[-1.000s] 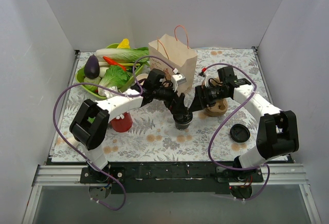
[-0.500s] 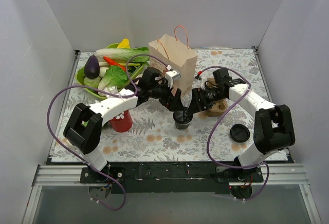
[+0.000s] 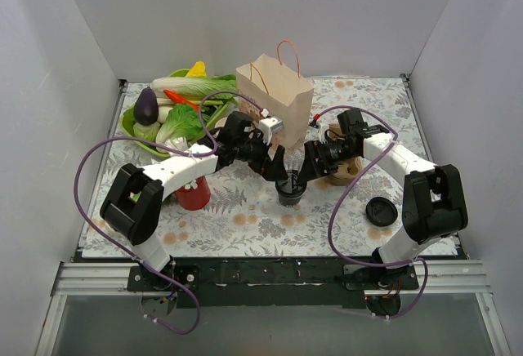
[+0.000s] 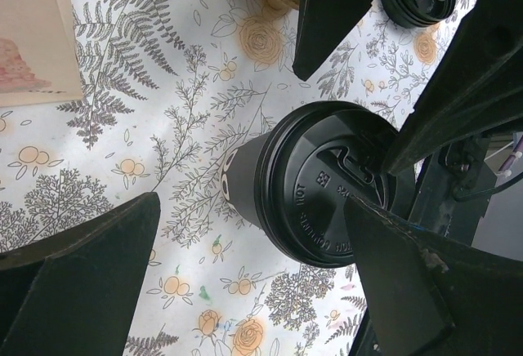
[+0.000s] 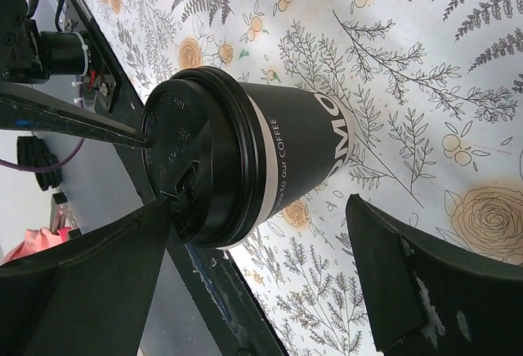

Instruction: Pack the takeout coffee

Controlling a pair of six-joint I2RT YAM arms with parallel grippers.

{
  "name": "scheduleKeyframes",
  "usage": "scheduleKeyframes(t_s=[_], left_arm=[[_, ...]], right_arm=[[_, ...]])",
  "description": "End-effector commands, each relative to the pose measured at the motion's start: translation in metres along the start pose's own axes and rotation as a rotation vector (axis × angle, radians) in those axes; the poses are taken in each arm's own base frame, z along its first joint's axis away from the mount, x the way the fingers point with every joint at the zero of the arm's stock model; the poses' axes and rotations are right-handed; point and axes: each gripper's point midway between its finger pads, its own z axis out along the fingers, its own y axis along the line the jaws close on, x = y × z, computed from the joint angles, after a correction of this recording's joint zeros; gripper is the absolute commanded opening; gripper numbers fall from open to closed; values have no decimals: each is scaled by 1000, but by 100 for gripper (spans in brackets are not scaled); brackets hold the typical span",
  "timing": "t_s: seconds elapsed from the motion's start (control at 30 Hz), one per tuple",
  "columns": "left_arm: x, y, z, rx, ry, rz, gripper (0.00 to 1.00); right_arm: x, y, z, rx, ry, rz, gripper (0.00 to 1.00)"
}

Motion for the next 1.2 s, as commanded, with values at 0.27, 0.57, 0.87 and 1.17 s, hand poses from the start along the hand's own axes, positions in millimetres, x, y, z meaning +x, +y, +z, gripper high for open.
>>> scheduleKeyframes(t_s=[0.27, 0.57, 0.87, 1.17], left_arm=[[-9, -10, -1, 52, -33, 35, 97], [3, -6, 5, 63, -11, 17, 96], [22, -3, 9, 63, 15, -17, 96], [28, 4, 20, 68, 52, -36, 94]], right_arm=[[9, 1, -3, 15, 8, -38, 93], [10, 4, 2, -75, -3, -48, 92], [15, 19, 8, -259, 0, -75, 92], [15, 28, 7, -380, -2, -102, 88]])
